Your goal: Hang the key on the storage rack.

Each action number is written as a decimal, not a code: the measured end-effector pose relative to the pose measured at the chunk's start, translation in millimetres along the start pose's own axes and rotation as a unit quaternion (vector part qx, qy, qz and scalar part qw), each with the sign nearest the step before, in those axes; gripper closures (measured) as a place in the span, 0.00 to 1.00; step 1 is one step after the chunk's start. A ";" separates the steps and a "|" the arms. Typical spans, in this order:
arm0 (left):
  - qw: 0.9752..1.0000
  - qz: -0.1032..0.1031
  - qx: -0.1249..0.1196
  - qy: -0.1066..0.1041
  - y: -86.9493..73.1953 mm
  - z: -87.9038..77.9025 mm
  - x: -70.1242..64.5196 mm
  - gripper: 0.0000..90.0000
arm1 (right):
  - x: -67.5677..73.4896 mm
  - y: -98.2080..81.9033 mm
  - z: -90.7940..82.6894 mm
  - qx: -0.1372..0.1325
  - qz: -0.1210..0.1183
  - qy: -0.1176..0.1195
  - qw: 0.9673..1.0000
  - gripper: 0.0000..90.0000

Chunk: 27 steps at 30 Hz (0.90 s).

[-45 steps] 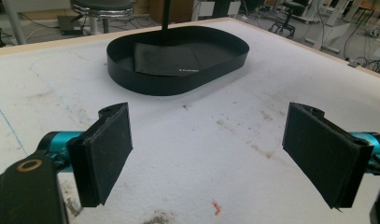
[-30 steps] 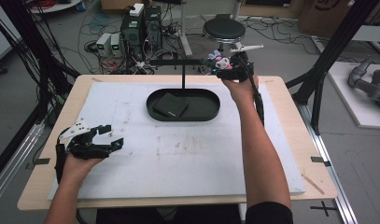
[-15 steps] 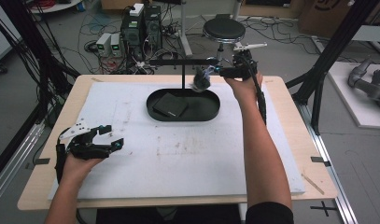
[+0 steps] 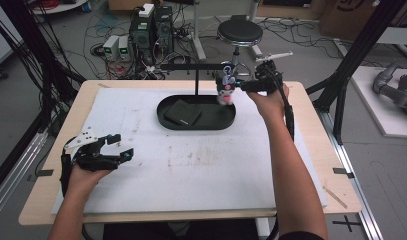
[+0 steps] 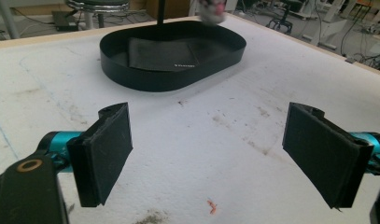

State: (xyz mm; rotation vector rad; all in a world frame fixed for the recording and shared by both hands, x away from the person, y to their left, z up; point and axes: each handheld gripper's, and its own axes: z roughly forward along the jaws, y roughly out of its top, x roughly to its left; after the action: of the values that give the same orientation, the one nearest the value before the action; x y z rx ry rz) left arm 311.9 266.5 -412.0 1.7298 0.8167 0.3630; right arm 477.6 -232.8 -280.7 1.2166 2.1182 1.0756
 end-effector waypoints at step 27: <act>1.000 -0.002 0.007 -0.009 -1.8 13.2 -0.3 0.18 | 4.1 -129.7 -59.0 -0.037 -0.015 0.039 0.998 0.22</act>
State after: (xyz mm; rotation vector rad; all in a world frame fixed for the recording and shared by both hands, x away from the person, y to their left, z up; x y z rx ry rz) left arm 319.2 257.0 -417.9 1.7423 0.8116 0.3378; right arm 368.9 -291.6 -351.7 1.1218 2.1275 1.1959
